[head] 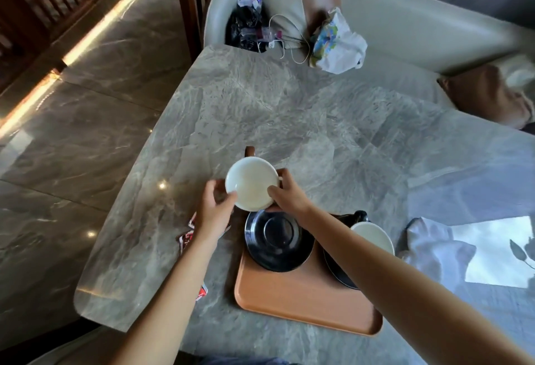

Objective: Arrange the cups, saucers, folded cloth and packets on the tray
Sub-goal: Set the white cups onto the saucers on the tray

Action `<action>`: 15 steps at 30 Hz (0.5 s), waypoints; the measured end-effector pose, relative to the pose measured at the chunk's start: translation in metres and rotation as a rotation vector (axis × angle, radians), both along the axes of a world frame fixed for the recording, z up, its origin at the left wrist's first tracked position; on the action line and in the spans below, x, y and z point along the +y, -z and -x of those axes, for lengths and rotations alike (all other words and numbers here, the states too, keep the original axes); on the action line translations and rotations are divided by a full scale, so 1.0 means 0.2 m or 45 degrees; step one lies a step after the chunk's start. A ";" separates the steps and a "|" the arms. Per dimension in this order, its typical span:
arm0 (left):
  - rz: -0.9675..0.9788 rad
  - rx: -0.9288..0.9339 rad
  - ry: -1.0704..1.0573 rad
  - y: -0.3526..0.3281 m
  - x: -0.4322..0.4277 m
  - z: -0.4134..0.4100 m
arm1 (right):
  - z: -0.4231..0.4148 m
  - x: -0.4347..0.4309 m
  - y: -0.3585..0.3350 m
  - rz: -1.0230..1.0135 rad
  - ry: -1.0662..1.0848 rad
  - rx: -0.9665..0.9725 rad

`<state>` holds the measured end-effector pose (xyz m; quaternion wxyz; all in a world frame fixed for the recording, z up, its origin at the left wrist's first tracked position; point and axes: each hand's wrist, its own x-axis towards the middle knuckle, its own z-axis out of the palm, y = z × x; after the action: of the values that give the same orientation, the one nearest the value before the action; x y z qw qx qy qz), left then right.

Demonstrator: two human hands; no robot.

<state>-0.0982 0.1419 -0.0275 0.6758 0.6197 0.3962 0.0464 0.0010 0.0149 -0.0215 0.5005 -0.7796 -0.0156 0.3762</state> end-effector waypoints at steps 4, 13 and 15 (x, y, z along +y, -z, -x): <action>0.014 0.074 0.233 0.00 -0.14 0.03 | 0.06 -0.23 -0.02 0.019 0.000 -0.010; 0.014 0.249 0.508 -0.01 -0.28 0.09 | 0.21 -0.39 0.04 0.062 0.133 0.063; -0.017 0.257 0.521 0.00 -0.28 0.10 | 0.24 -0.38 0.06 0.056 0.162 0.077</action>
<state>-0.1183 0.0858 -0.0269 0.6240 0.6933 0.3275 -0.1511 -0.0462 -0.0617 -0.0337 0.5064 -0.7781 0.0573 0.3672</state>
